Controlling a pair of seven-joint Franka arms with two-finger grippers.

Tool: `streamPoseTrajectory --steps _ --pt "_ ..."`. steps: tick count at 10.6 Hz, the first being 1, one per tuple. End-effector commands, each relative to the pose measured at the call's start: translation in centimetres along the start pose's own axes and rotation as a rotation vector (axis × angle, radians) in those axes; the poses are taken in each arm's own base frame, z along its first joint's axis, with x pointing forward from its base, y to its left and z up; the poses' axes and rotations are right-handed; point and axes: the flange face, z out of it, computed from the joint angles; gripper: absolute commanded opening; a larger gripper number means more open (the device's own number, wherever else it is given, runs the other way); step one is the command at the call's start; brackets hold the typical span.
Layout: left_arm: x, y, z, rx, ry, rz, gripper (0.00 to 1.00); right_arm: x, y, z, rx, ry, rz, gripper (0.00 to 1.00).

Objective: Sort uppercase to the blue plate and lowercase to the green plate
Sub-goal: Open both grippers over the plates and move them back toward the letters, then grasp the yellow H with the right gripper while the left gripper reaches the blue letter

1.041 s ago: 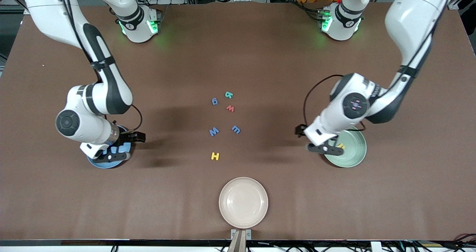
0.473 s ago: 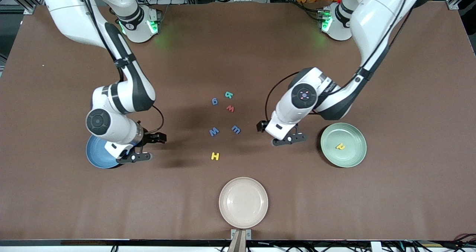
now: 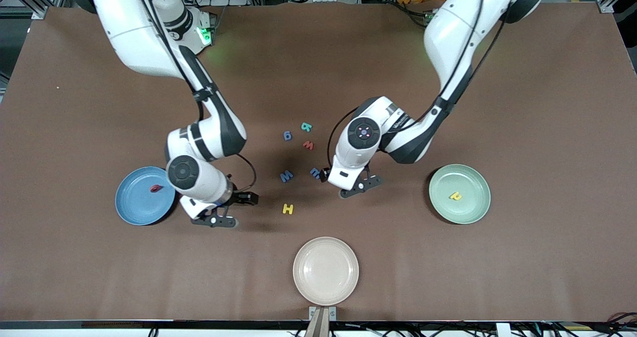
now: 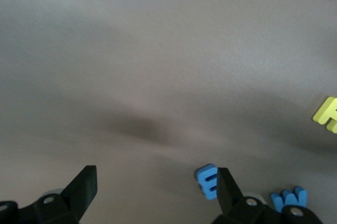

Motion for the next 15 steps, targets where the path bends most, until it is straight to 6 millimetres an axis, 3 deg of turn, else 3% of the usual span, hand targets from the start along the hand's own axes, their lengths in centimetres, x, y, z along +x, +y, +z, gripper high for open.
streamPoseTrajectory --steps 1,5,9,13,14,15 --pt "-0.5 2.2 1.2 -0.007 -0.001 -0.067 1.00 0.3 -4.1 1.4 0.021 0.038 0.097 1.00" --pt "-1.8 3.4 3.2 -0.014 -0.011 -0.125 1.00 0.3 -8.2 3.4 0.060 0.077 0.200 1.00" --pt "-3.0 3.9 4.8 -0.035 -0.011 -0.153 1.00 -0.9 -10.3 5.6 0.076 0.093 0.198 1.00" --pt "-3.2 4.0 5.3 -0.040 -0.012 -0.152 1.00 -2.2 -11.4 6.6 0.060 0.084 0.185 1.00" --pt "-3.2 4.0 5.4 -0.041 -0.011 -0.153 1.00 -2.4 -11.4 6.8 0.053 0.084 0.178 0.73" --pt "-3.1 3.9 5.5 -0.040 -0.012 -0.153 1.00 -2.8 -11.9 6.9 0.045 0.086 0.159 0.01"
